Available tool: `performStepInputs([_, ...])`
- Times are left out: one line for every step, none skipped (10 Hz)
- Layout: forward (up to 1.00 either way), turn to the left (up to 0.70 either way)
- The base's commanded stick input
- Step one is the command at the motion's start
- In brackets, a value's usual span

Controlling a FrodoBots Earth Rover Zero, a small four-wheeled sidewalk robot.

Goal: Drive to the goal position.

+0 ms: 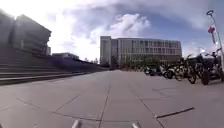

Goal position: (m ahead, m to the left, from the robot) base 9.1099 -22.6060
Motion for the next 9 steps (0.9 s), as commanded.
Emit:
performStepInputs([1.0,0.0])
performStepInputs([1.0,0.0])
performStepInputs([1.0,0.0])
performStepInputs([1.0,0.0])
performStepInputs([1.0,0.0])
performStepInputs([1.0,-0.08])
performStepInputs([1.0,-0.03])
performStepInputs([1.0,0.0])
performStepInputs([1.0,0.0])
